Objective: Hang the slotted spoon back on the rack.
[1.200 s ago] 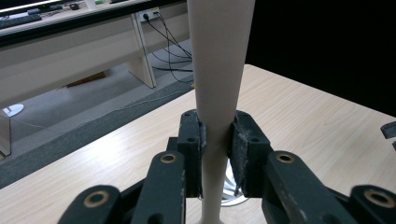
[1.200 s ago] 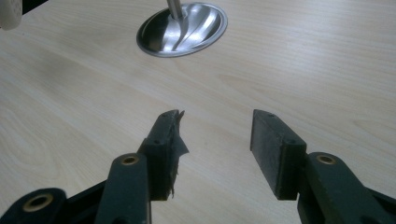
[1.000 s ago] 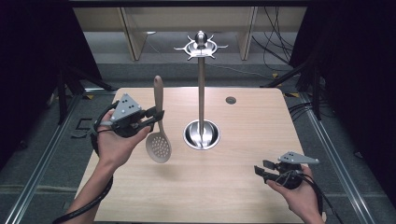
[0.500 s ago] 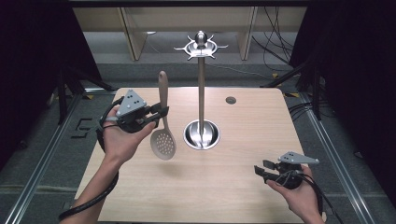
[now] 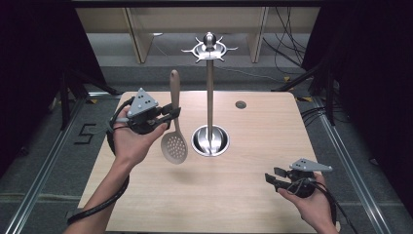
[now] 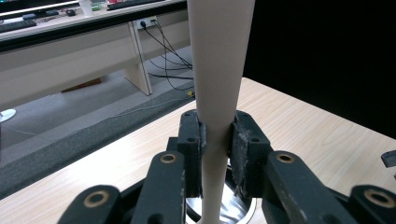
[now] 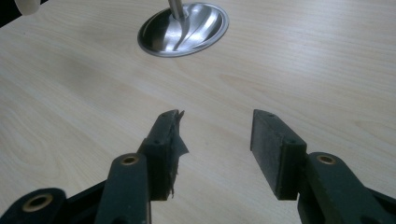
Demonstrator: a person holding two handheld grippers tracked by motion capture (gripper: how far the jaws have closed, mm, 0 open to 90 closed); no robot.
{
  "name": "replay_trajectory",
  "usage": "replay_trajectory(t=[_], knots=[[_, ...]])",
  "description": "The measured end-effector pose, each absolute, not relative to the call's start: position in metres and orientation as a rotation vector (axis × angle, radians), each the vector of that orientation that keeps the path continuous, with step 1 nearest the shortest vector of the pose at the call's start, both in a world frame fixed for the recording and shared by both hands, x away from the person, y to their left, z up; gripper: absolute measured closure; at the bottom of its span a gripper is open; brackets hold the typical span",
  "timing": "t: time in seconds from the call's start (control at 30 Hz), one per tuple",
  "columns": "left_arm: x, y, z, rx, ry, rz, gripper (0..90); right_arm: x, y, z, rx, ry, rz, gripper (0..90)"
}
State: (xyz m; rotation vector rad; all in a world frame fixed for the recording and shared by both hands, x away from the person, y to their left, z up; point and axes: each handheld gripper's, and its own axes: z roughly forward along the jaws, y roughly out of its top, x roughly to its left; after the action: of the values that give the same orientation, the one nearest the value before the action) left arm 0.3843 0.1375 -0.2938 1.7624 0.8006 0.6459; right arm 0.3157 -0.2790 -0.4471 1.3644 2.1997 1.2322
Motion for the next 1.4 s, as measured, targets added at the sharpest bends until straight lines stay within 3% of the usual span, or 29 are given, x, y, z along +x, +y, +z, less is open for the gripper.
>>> replay_trajectory(t=[1.4], knots=[[0.402, 0.117, -0.285, 1.756, 0.816, 0.635, 74.5, 0.317, -0.28, -0.448, 1.316, 2.211, 1.233, 52.8]])
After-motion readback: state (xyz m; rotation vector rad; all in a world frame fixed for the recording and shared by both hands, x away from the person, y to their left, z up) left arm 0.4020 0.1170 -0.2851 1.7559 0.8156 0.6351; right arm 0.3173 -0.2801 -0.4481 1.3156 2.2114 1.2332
